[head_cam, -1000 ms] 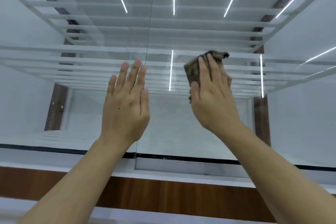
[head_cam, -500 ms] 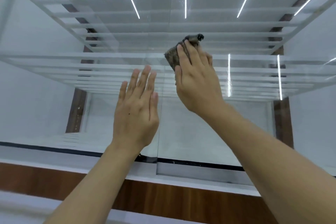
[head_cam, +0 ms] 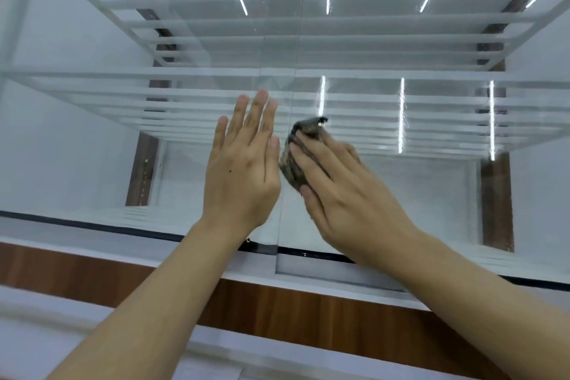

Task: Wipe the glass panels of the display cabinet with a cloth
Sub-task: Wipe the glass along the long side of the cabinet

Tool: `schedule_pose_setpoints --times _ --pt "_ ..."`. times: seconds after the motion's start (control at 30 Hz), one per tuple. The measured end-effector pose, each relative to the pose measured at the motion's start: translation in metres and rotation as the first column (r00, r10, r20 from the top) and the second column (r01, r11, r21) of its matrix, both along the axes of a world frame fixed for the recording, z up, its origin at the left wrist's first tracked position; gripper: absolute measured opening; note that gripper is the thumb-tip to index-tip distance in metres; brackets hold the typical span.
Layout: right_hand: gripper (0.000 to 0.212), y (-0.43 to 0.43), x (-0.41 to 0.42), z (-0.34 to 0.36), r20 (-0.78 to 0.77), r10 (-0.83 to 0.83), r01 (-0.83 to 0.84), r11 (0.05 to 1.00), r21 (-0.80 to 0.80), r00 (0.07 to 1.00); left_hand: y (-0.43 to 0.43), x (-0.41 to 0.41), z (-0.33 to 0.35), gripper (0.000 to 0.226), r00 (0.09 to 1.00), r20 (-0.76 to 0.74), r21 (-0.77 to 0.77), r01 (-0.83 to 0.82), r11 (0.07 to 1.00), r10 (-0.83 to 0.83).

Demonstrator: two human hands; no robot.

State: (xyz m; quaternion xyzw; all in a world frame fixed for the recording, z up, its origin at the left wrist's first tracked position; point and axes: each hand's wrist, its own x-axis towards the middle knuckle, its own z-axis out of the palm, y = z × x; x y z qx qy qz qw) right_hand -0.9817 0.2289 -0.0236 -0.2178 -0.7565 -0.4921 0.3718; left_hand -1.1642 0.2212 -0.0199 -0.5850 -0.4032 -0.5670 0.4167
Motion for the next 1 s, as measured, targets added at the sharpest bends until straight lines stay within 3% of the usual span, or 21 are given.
schedule_pose_setpoints --times 0.27,0.43,0.6,0.87,1.0 --pt "0.049 -0.003 0.028 -0.019 0.335 0.069 -0.048 0.996 -0.07 0.94 0.001 0.005 -0.002 0.058 0.999 0.016 -0.003 -0.042 0.999 0.042" --pt "0.045 -0.007 0.036 -0.021 0.45 0.174 -0.095 0.977 -0.193 0.876 0.001 0.007 -0.006 0.058 0.998 0.042 0.0 -0.054 0.999 0.054" --pt "0.041 -0.002 0.04 -0.013 0.581 0.219 -0.115 0.971 -0.21 0.784 0.0 0.011 -0.007 0.058 0.996 0.06 0.004 -0.06 0.998 0.06" --pt "0.039 0.001 0.059 -0.012 0.563 0.242 -0.136 0.965 -0.225 0.79 -0.007 0.038 -0.011 0.061 0.98 0.179 -0.036 -0.083 0.996 0.088" --pt "0.037 -0.002 0.088 -0.014 0.536 0.249 -0.154 0.964 -0.216 0.807 -0.008 0.065 -0.013 0.057 0.993 0.113 0.009 -0.046 0.999 0.044"
